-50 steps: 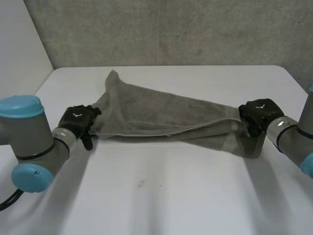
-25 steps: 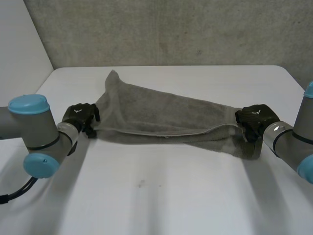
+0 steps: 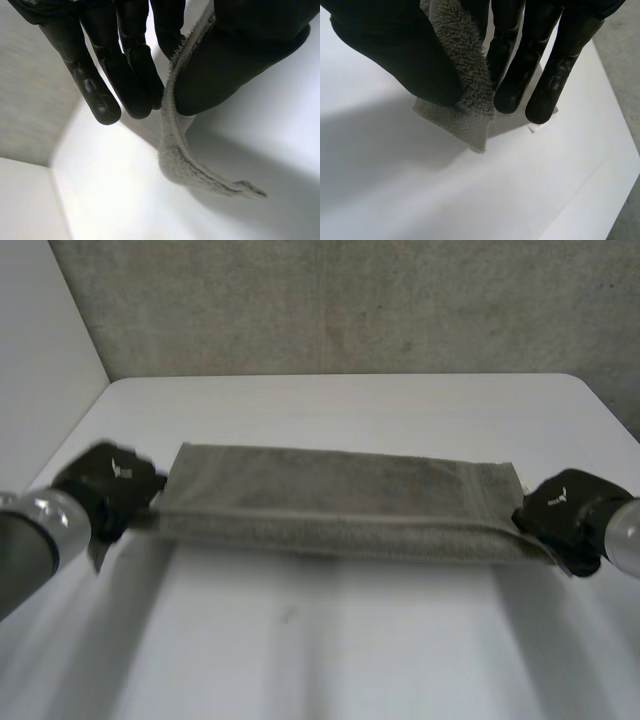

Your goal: Fold the towel.

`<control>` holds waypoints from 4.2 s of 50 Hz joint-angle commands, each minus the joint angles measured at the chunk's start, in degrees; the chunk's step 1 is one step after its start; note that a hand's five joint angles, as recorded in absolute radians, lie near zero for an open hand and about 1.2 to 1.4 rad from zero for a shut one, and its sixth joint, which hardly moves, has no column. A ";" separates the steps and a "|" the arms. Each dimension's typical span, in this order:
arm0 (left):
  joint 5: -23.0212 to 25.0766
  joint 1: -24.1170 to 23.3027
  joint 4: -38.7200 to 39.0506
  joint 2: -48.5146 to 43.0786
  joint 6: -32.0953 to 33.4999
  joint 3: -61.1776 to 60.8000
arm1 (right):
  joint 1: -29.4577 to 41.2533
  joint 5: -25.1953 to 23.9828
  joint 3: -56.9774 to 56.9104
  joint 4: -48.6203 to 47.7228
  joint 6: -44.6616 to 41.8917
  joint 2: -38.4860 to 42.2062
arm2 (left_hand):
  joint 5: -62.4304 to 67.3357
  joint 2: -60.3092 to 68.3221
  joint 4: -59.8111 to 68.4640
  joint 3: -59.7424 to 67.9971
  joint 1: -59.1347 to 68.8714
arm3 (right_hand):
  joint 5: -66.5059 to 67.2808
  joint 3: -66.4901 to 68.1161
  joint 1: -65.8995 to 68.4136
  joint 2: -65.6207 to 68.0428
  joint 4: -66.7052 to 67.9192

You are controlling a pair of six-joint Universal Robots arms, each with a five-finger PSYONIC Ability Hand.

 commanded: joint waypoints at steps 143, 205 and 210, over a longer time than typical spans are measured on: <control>4.54 -2.67 25.80 -3.94 -58.79 -1.92 | -18.65 4.90 1.05 -45.30 6.12 13.07 | -58.37 -59.01 -59.00 -58.91 -57.02 | 13.16 11.55 25.00 12.29 11.41; -9.86 -24.21 20.88 -37.60 -47.28 24.19 | -0.88 -10.48 14.14 -45.64 36.34 16.23 | -57.69 -58.34 -58.33 -58.24 -56.35 | 13.06 11.44 24.90 12.18 11.30; -12.07 -24.21 20.26 -36.81 -46.22 22.25 | -0.27 -10.04 10.55 -47.59 34.51 15.44 | -58.37 -59.01 -59.00 -58.91 -57.02 | 13.16 11.55 25.00 12.29 11.41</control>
